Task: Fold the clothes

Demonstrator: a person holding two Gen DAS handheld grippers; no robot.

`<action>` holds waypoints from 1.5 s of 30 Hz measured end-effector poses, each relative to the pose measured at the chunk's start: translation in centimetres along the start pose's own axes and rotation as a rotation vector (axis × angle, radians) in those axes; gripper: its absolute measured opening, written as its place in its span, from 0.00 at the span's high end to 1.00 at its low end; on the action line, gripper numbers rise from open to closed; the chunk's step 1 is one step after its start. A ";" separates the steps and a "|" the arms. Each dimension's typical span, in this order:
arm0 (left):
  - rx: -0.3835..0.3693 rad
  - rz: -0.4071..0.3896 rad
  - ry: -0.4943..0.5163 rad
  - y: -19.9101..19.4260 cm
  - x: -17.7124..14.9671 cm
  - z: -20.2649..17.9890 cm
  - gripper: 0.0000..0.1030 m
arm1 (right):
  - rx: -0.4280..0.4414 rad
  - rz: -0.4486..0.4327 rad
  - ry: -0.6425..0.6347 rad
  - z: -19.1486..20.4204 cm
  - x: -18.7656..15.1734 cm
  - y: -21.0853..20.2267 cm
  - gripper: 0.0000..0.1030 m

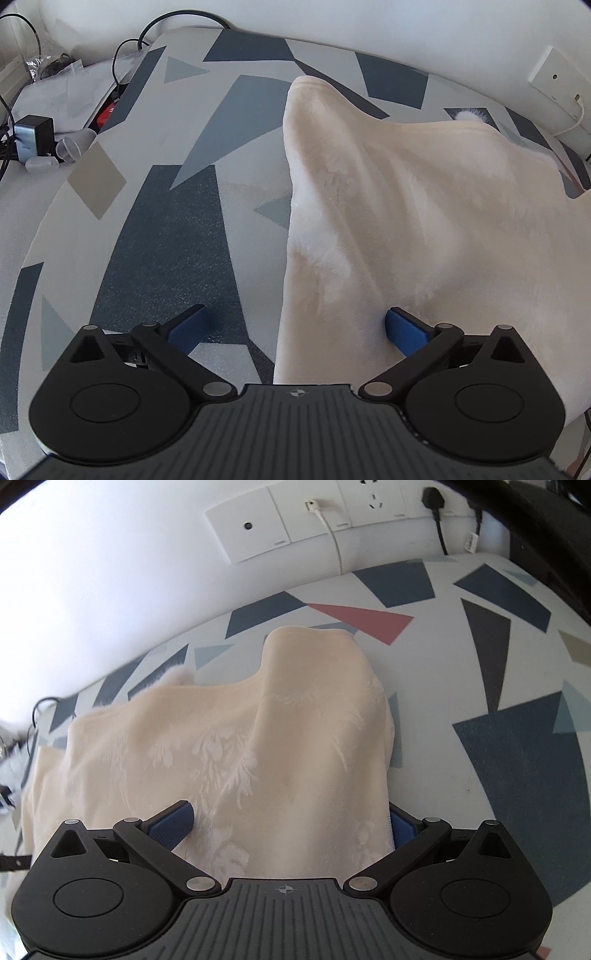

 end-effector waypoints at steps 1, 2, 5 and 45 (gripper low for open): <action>0.006 -0.002 -0.002 0.0 0.0 -0.1 0.00 | 0.004 0.000 0.003 -0.1 0.0 0.0 0.01; 0.007 -0.007 -0.001 0.0 0.0 -0.3 0.00 | 0.006 -0.002 0.001 -0.2 0.0 0.0 0.01; -0.010 -0.029 -0.004 -0.2 0.0 -0.5 0.00 | -0.009 -0.010 -0.026 -0.1 -0.3 0.1 0.01; -0.313 -0.019 0.097 0.0 1.0 -6.6 0.01 | 0.019 0.106 -0.140 2.6 -0.3 2.1 0.01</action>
Point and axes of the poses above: each gripper's, at about its wrist camera, not at the fingertips, and y roughly the way its jaws point, z to its left, x to its top, the point moved 2 cm from there along y, roughly the way its jaws point, and after that the axes turned 7 degrees about x, right-handed, at the moved point
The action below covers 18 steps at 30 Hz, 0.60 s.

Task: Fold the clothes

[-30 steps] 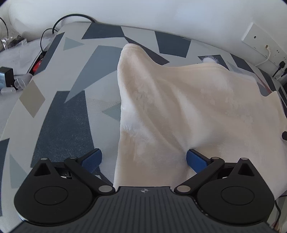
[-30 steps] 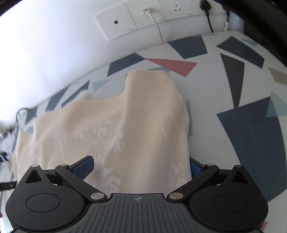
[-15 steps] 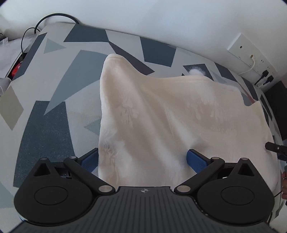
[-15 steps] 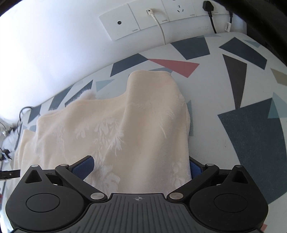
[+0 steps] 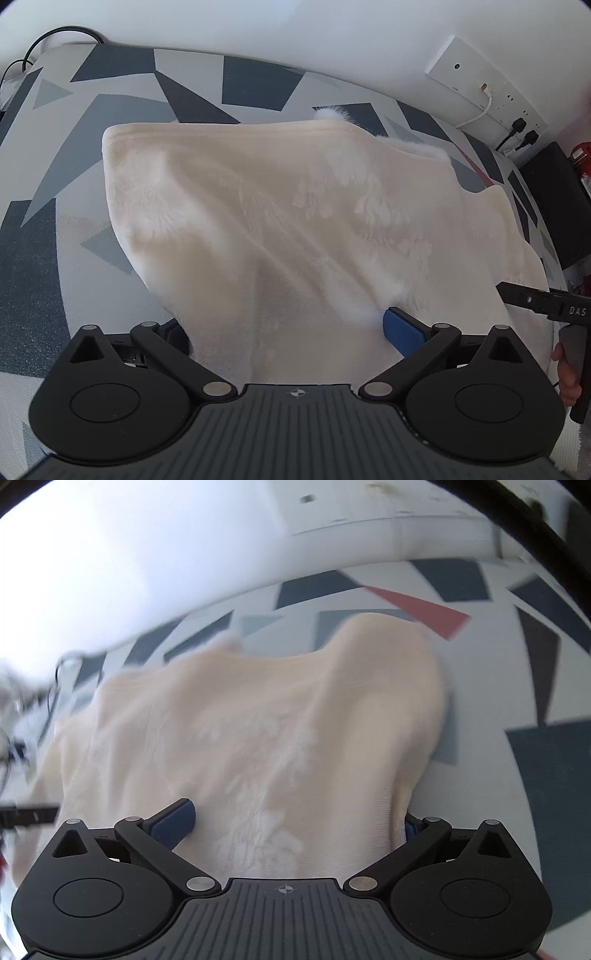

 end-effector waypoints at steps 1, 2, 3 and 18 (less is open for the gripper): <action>-0.006 0.000 0.009 0.0 0.0 0.1 0.00 | -0.015 0.010 -0.025 0.4 0.0 0.2 0.01; -0.005 -0.002 0.027 0.0 -0.1 0.0 0.00 | -0.009 0.010 -0.017 0.4 0.0 0.2 0.01; -0.004 -0.004 0.046 -0.1 -0.2 -0.1 0.00 | -0.001 0.008 -0.006 0.4 0.1 0.1 0.01; 0.072 0.030 0.041 0.3 -0.1 -1.5 0.05 | -0.033 0.029 0.025 2.2 0.0 1.0 0.01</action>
Point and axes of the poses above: each gripper's, at about its wrist camera, not at the fingertips, and y roughly the way its jaws point, z to its left, x to its top, the point moved 2 cm from there along y, roughly the way its jaws point, and after that the axes turned 7 degrees about x, right-handed, at the moved point
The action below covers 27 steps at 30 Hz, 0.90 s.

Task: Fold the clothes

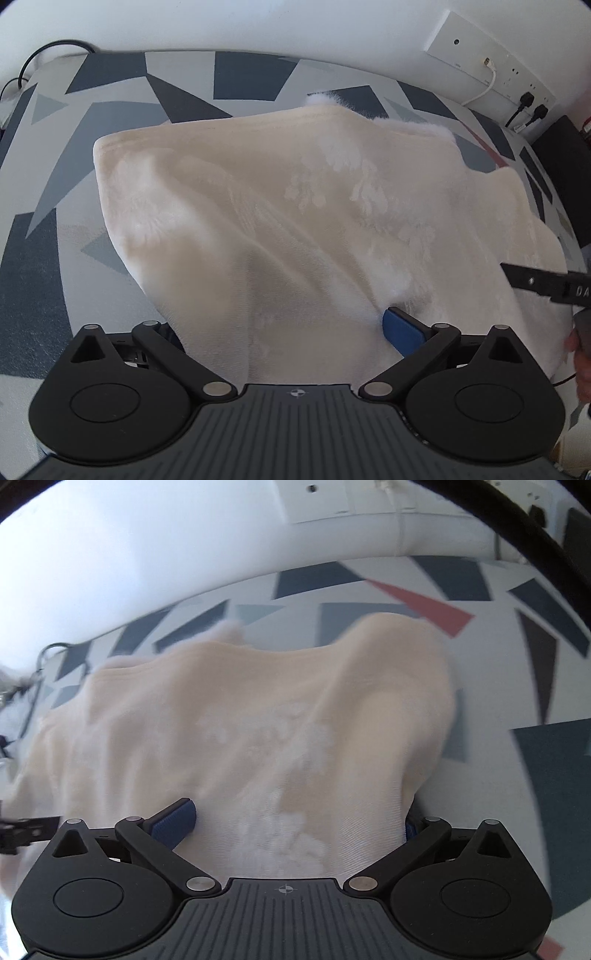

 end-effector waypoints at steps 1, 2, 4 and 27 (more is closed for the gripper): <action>-0.004 -0.001 -0.005 -0.1 0.0 0.0 0.07 | -0.003 -0.001 -0.011 0.2 -0.1 0.1 0.01; -0.006 -0.005 -0.006 -0.1 -0.1 0.1 0.07 | -0.008 -0.002 -0.024 0.4 -0.1 0.2 0.01; -0.013 -0.013 -0.004 -0.1 -0.2 0.2 0.07 | -0.002 -0.004 -0.028 0.3 -0.1 0.2 0.01; 0.149 -0.175 -0.013 -5.5 -2.4 -2.0 0.73 | 0.170 -0.093 -0.093 5.5 -2.4 -1.4 0.75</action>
Point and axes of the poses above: each gripper's, at about its wrist camera, not at the fingertips, and y roughly the way its jaws point, z to its left, x to its top, the point moved 2 cm from there along y, roughly the way its jaws point, and after that the axes turned 7 degrees about x, right-handed, at the moved point
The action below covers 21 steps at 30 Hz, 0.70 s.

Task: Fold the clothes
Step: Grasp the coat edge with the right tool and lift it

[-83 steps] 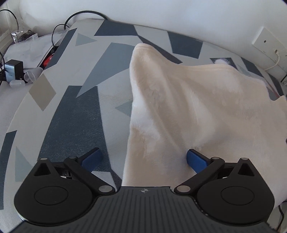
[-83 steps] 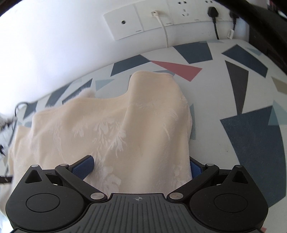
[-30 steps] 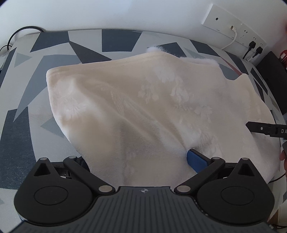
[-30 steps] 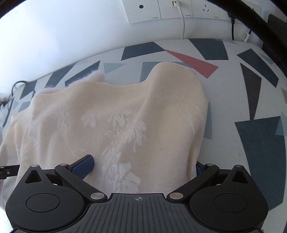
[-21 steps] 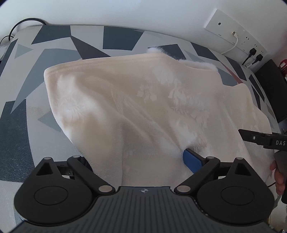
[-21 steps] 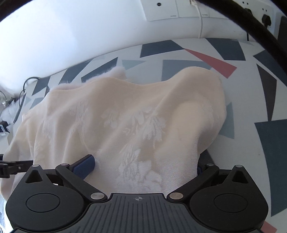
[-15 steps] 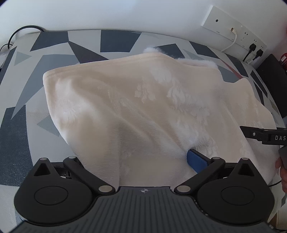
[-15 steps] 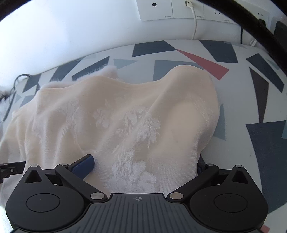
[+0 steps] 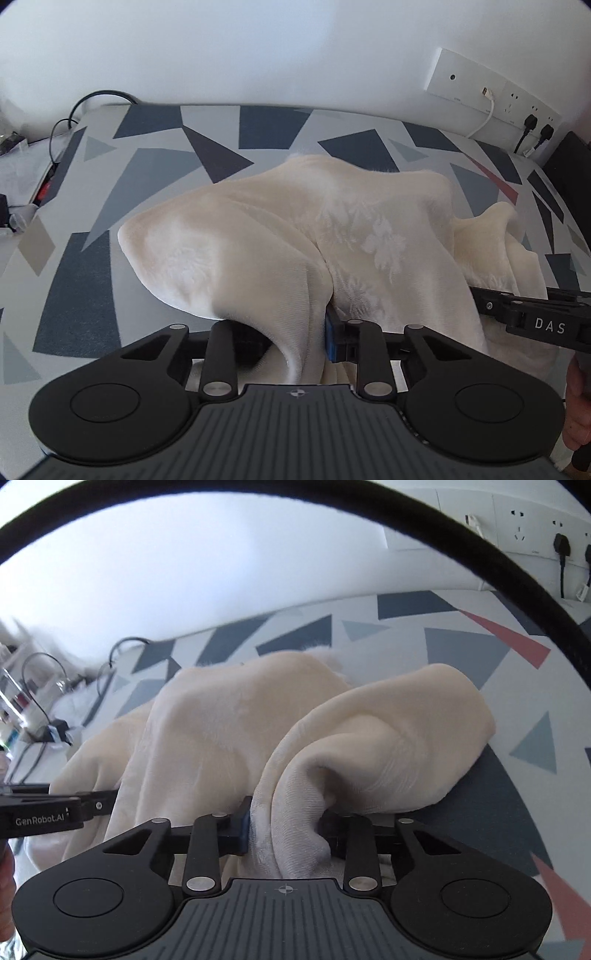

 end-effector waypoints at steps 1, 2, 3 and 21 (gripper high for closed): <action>0.001 -0.007 -0.013 -0.7 -0.3 0.3 0.73 | 0.027 -0.014 0.020 0.0 -0.1 -0.4 0.77; 0.001 -0.014 -0.026 -1.4 -0.6 0.6 0.73 | 0.054 -0.022 0.038 0.0 0.0 -0.7 0.78; -0.006 -0.015 -0.055 -2.1 -1.0 1.2 0.73 | 0.076 -0.028 0.051 0.1 0.2 -1.1 0.79; 0.206 -0.272 -0.299 -17.7 -9.0 8.7 0.76 | 0.549 0.078 -0.261 18.4 0.3 -3.4 0.82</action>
Point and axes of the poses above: each gripper's, at about its wrist camera, not at the fingertips, and y roughly the way its jaws point, z to its left, x to its top, the point moved 2 cm from there along y, roughly the way its jaws point, and after that the axes turned 7 degrees about x, right-handed, at the moved point
